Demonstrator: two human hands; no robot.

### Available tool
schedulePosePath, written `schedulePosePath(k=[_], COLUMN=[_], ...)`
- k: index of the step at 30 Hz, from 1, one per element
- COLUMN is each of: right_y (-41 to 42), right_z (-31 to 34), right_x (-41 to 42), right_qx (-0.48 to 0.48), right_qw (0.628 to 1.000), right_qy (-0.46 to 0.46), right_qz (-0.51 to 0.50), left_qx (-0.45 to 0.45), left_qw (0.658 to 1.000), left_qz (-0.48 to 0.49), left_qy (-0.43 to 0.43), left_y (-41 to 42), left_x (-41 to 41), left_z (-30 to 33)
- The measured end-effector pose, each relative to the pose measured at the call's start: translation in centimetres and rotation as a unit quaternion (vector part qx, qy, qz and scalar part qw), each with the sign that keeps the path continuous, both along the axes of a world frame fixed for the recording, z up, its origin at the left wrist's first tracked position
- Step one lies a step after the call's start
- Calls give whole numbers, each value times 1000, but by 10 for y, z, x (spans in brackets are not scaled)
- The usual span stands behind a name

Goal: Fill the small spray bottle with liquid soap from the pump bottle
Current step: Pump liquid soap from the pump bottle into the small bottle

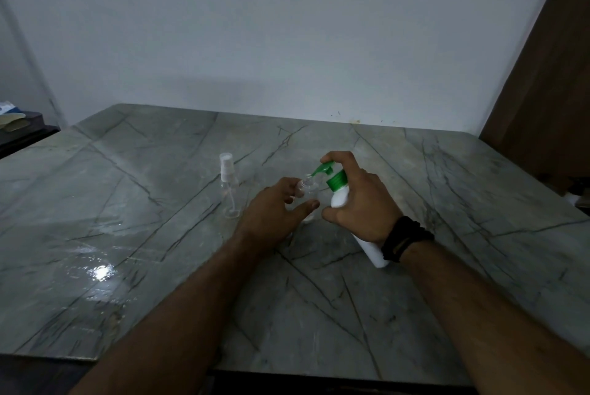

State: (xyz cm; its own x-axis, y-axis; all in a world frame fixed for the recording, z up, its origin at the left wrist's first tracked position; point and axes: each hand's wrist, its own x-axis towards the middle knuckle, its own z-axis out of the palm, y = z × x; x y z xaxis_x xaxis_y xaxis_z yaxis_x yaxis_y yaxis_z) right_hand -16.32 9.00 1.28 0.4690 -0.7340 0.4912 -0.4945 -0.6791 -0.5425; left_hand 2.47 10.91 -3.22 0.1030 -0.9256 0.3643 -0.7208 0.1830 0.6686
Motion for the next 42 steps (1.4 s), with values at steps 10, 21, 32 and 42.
schedulePosePath(k=[10, 21, 32, 42], right_y=[3, 1, 2, 2], right_z=[1, 0, -1, 0], right_x=[5, 3, 1, 2], right_qx=[-16, -11, -21, -19], right_qw=[1000, 1000, 1000, 1000], right_qy=[-2, -9, -10, -9], right_qz=[-16, -10, -12, -17], left_qx=[-1, -2, 5, 9], left_qw=[1000, 1000, 1000, 1000], left_qz=[-11, -11, -9, -8], left_qy=[6, 8, 13, 17], left_y=[4, 2, 2, 2], left_x=[-2, 0, 0, -1], left_z=[4, 3, 1, 2])
